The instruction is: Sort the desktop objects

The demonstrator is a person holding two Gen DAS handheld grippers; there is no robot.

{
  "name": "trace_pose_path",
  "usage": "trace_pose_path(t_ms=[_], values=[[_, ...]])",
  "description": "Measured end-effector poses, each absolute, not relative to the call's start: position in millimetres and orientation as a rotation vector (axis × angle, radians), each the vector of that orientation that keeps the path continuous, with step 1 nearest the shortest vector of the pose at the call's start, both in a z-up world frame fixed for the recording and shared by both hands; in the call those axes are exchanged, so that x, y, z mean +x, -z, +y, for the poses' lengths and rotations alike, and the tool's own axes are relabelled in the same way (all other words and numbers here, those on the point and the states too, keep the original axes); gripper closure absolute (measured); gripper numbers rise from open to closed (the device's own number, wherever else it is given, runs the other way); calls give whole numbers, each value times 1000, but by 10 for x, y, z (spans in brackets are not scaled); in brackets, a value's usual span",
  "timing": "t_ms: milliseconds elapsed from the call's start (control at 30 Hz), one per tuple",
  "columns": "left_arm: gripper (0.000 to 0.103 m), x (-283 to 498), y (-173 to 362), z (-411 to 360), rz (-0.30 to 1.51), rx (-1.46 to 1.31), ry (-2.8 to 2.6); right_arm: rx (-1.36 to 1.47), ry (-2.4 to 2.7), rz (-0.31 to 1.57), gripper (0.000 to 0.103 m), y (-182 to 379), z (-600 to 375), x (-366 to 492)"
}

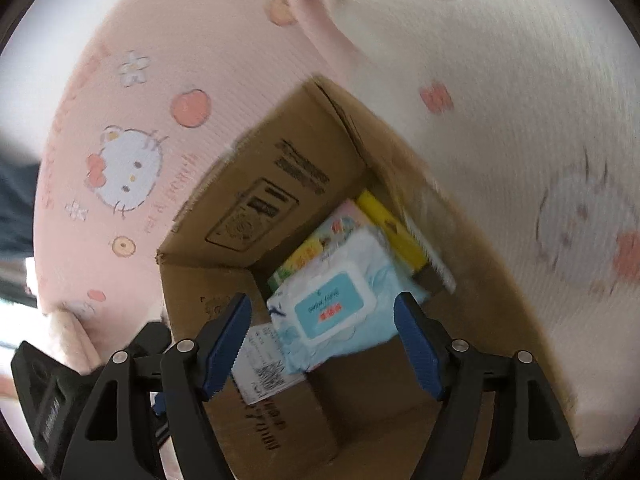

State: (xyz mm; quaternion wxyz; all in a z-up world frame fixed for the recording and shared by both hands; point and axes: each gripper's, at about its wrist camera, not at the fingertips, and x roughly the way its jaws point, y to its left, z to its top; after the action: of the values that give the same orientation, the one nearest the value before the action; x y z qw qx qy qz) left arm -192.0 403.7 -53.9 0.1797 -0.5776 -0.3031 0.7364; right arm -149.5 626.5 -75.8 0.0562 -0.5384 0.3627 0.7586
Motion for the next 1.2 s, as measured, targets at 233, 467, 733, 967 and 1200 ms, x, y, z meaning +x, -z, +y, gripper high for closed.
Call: trace_pose_path(t_ms=[233,467,733,967,1200], values=[[37,-2228,533,4471,-205,-1758,-2019,-1567,-1887,1473,31,1212,6323,-1283],[58,-2359,697,5182,354,-1692,-1794,-1331,-1636,1636,36,1519,6360,-1013],[89,-2495,1305,5390,520,-1878,-1683,-1425,-1725,1414,90,1552,6251,-1285],[89,-2561,1443,5308,594,-1917,-1684,-1554,-1685,1363,90,1609,6024,-1289],[89,-2732,1601,5155,541,-2022,-1588,-1583,-1443,1602,90,1895,5903,-1188]])
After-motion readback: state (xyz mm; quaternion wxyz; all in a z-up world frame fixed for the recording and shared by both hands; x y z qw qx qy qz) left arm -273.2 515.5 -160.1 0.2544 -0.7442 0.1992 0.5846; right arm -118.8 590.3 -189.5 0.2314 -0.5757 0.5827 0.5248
